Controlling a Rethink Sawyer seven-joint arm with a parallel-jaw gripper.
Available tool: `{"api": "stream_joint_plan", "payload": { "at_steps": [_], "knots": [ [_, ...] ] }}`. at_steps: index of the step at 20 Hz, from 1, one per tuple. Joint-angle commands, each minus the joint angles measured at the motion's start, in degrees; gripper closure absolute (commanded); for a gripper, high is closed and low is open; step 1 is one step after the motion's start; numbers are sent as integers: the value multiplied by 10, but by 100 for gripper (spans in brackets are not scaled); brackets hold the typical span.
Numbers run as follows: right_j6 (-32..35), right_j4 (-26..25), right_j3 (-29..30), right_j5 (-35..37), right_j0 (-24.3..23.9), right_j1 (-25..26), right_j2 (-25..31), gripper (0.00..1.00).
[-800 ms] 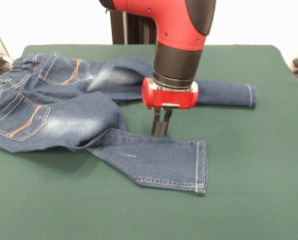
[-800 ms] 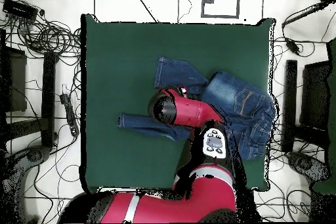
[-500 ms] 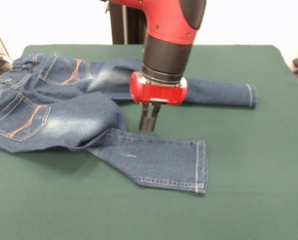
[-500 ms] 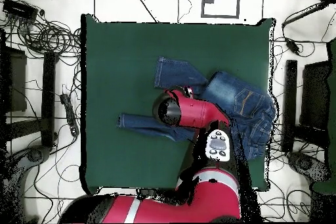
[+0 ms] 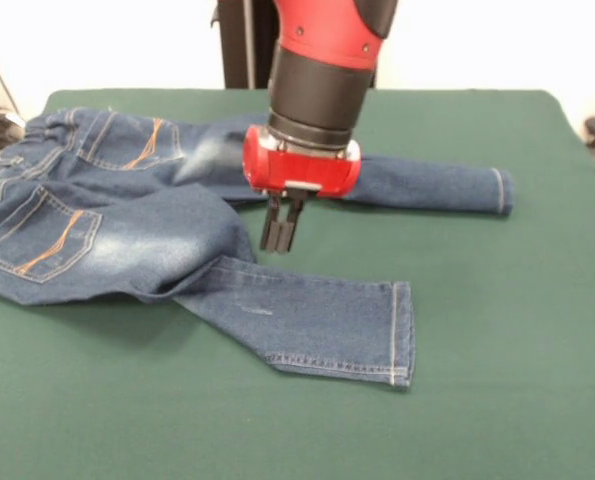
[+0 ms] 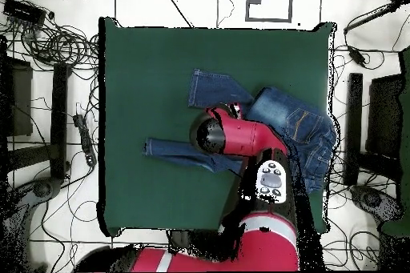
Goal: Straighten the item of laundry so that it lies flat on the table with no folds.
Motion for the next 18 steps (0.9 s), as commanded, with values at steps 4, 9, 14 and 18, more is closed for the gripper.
{"api": "stream_joint_plan", "payload": {
  "at_steps": [4,9,14,18],
  "knots": [
    [70,-10,46,90,26,-37,9,100],
    [105,0,71,90,57,-49,-12,100],
    [114,11,59,98,74,-41,-16,100],
    [111,15,42,87,75,-24,-6,100]
  ]
}}
